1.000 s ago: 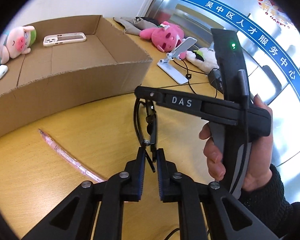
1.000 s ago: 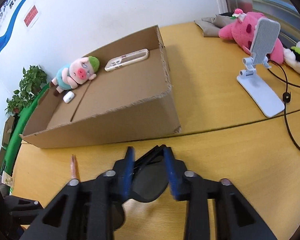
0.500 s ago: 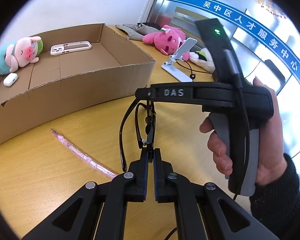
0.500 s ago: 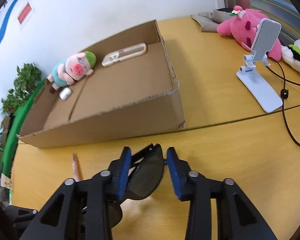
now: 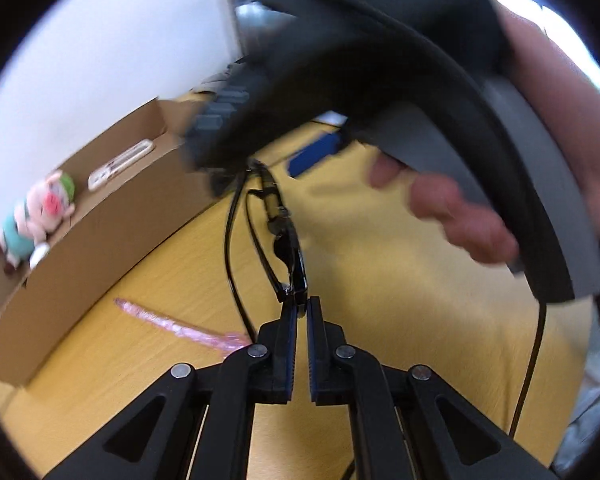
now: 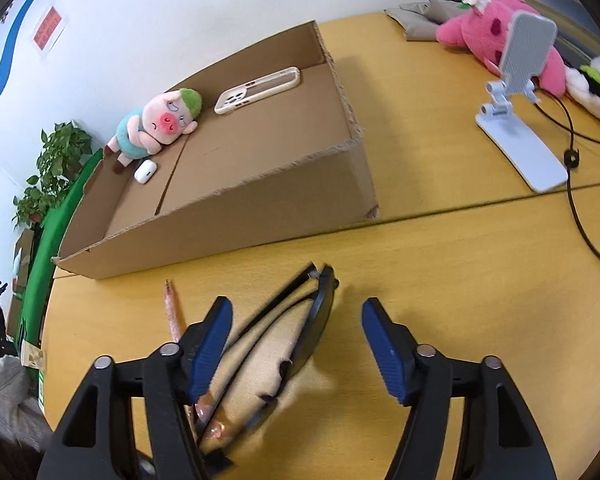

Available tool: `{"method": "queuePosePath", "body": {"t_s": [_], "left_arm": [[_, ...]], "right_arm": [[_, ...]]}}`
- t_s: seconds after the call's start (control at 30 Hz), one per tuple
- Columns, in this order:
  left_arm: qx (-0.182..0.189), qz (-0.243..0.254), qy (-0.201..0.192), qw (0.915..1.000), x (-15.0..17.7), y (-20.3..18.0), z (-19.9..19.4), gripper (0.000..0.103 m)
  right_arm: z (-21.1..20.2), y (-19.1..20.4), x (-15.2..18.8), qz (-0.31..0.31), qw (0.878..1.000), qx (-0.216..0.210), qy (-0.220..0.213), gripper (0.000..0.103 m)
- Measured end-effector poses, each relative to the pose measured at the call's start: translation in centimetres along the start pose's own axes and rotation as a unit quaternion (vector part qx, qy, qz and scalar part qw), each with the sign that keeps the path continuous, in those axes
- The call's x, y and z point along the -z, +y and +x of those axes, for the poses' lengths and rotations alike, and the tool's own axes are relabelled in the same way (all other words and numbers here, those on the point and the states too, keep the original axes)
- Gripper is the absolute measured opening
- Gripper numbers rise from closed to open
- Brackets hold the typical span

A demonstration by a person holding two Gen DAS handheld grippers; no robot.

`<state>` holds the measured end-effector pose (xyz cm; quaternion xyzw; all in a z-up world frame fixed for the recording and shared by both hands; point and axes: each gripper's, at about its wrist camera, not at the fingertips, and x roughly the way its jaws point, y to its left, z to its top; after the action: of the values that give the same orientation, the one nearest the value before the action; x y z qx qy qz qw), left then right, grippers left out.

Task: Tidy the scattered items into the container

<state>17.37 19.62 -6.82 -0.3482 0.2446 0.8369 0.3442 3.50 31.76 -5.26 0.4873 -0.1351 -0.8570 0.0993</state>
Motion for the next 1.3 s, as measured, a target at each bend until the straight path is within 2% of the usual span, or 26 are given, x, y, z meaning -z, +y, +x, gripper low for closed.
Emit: {"method": "queuePosePath", "body": {"t_s": [0.1, 0.17, 0.2, 0.27, 0.33, 0.43, 0.47, 0.5, 0.53, 0.57, 0.6, 0.67, 0.73, 0.8, 0.9, 0.97, 1.2, 1.3], "left_arm": [[-0.005, 0.014, 0.001, 0.9999, 0.1, -0.8, 0.2, 0.004], [-0.006, 0.017, 0.001, 0.9998, 0.1, -0.9, 0.2, 0.004], [-0.005, 0.016, 0.004, 0.9999, 0.1, -0.8, 0.3, 0.004], [-0.002, 0.013, 0.002, 0.9999, 0.1, -0.7, 0.4, 0.005], [0.007, 0.009, 0.0, 0.9999, 0.2, -0.6, 0.4, 0.009], [0.022, -0.01, -0.04, 0.9989, 0.2, 0.0, -1.4, 0.01], [0.027, -0.02, -0.055, 0.9979, 0.2, 0.4, -2.2, 0.02], [0.032, -0.037, -0.073, 0.9962, 0.1, 1.0, -3.0, 0.036], [0.033, -0.056, -0.085, 0.9943, 0.1, 1.7, -3.5, 0.046], [0.032, -0.073, -0.091, 0.9927, 0.0, 2.4, -3.7, 0.062], [0.03, -0.089, -0.089, 0.9916, -0.1, 3.0, -3.6, 0.066], [0.034, -0.108, -0.074, 0.9907, -0.5, 3.5, -2.9, 0.066], [0.062, -0.126, -0.059, 0.9883, -0.7, 4.0, -2.0, 0.066], [0.103, -0.144, -0.047, 0.9832, -0.7, 4.0, -1.2, 0.066], [0.138, -0.177, -0.043, 0.9736, -0.6, 5.1, 0.1, 0.066], [0.162, -0.205, -0.043, 0.9643, -0.2, 5.6, 0.4, 0.066], [0.178, -0.259, -0.066, 0.9471, 0.5, 7.6, -0.6, 0.064], [0.176, -0.269, -0.086, 0.9432, 0.4, 8.6, -1.7, 0.062]], "right_arm": [[1.4, -0.2, 0.0, 0.004, 1.0, 0.01, 0.025, 0.078], [2.4, -0.3, 0.3, 0.005, 0.999, 0.012, 0.039, 0.074], [2.8, -0.3, 0.6, 0.003, 0.999, 0.012, 0.044, 0.059], [3.0, -0.4, 0.8, 0.004, 0.999, 0.004, 0.045, 0.055], [2.8, -0.3, 0.8, 0.004, 0.999, 0.001, 0.039, 0.042], [2.4, -0.4, 0.5, 0.007, 0.999, 0.006, 0.032, 0.031], [2.4, -0.5, 0.4, 0.008, 0.999, 0.007, 0.031, 0.029], [2.4, -0.5, 0.4, 0.009, 0.999, 0.009, 0.03, 0.029], [2.4, -0.5, 0.4, 0.01, 0.999, 0.009, 0.03, 0.029], [2.4, -0.6, 0.4, 0.012, 0.999, 0.009, 0.03, 0.029], [2.4, -0.6, 0.4, 0.014, 0.999, 0.008, 0.029, 0.029], [2.4, -0.3, 0.4, 0.013, 0.999, 0.008, 0.03, 0.029], [2.5, -0.1, 0.5, 0.011, 0.999, 0.006, 0.033, 0.029], [2.6, 0.1, 0.5, 0.012, 0.999, 0.004, 0.035, 0.029], [2.5, 0.1, 0.5, 0.019, 0.999, 0.0, 0.034, 0.029], [2.1, 0.3, 0.4, 0.023, 0.999, -0.008, 0.029, 0.029], [-0.3, 2.3, -0.1, 0.008, 0.999, -0.04, -0.002, 0.028], [-1.6, 3.5, -0.6, 0.004, 0.998, -0.063, -0.024, 0.028]]}}
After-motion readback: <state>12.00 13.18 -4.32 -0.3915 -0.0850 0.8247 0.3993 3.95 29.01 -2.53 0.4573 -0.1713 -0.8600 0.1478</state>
